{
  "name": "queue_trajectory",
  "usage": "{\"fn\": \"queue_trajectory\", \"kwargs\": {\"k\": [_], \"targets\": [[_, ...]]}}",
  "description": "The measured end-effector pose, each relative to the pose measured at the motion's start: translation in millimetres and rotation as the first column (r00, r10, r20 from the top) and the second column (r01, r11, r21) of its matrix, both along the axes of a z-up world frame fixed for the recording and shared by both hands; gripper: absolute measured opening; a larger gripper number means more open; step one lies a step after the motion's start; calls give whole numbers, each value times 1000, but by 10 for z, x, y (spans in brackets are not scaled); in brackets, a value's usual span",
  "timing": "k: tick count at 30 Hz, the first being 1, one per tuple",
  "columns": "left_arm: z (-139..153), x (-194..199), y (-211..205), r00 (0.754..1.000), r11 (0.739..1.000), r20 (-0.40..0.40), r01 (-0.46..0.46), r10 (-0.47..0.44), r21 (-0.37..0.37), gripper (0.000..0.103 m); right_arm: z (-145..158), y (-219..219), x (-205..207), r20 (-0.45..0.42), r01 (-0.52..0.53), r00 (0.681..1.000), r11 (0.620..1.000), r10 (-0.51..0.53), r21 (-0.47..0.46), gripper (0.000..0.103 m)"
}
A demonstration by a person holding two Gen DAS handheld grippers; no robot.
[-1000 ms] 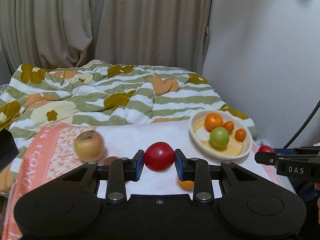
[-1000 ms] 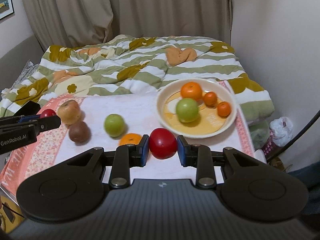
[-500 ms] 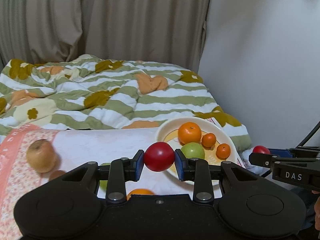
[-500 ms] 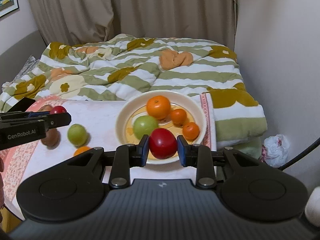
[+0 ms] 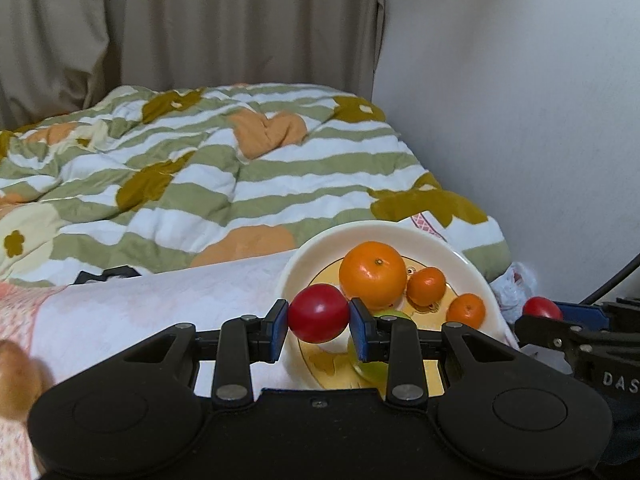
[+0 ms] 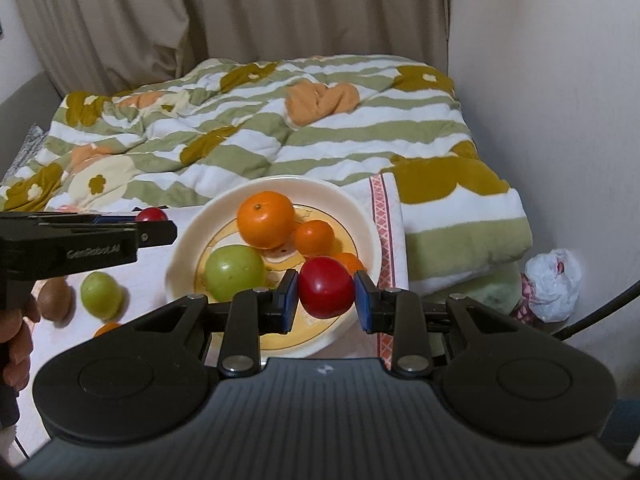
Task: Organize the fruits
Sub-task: 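Carry both red tomatoes in the two tools over the white bowl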
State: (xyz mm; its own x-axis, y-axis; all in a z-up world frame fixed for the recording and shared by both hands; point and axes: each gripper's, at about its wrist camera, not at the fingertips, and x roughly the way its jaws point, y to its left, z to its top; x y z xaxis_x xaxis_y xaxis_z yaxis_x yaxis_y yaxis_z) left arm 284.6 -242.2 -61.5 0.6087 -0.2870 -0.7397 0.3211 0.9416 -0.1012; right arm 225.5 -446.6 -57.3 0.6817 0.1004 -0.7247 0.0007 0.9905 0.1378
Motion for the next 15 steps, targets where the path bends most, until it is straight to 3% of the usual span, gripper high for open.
{"fn": "queue_trajectory", "kwargs": {"k": [12, 13, 15], "targets": [[-218, 291, -164, 998, 998, -36, 52, -51, 32, 37, -170, -83, 126, -41, 56, 998, 998, -55, 10, 45], [-208, 296, -165, 998, 998, -33, 53, -52, 30, 42, -170, -92, 119, -41, 60, 997, 998, -59, 10, 45], [-168, 280, -163, 999, 998, -19, 50, -49, 30, 62, -163, -115, 104, -40, 65, 997, 998, -65, 11, 45]]}}
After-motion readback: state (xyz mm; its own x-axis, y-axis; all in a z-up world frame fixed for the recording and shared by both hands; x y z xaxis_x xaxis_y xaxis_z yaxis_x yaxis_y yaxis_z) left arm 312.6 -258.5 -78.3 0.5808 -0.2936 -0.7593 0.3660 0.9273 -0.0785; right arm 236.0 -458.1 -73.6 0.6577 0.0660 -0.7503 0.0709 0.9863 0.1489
